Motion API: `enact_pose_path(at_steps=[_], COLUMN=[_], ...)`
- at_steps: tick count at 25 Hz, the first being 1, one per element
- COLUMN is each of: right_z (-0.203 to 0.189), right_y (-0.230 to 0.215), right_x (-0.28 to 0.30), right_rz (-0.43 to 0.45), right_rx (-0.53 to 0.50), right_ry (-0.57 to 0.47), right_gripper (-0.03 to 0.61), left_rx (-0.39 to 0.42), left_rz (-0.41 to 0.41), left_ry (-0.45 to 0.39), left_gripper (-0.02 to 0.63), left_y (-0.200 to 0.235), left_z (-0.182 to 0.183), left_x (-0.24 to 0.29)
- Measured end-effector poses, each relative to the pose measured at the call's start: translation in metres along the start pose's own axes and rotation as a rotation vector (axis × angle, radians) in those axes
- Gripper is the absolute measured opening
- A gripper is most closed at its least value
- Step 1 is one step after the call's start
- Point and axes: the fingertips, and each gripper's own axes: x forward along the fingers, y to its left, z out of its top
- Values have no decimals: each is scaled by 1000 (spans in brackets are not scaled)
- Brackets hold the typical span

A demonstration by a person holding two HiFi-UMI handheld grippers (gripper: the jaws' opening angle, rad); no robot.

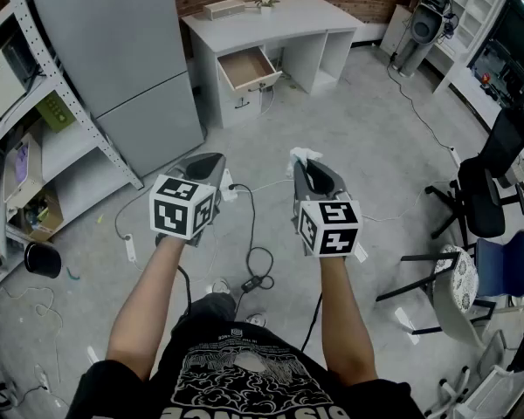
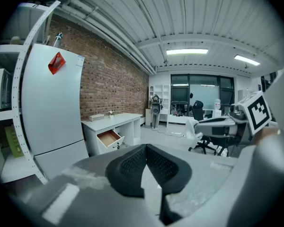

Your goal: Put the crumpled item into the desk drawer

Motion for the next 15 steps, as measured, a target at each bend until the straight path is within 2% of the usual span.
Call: enact_pose_path(at_steps=[8, 15], right_z=[-5, 0], right_y=[-16, -29], right_x=[22, 70], right_rz=[-2, -14], right_rx=[1, 7], right_ry=[12, 28], right_gripper=[44, 46], left_rx=[-5, -6], left_rz=[-16, -37], left_ry=[8, -4], left_gripper=[3, 3], left_y=[7, 39], left_z=[-3, 13], left_x=[26, 67])
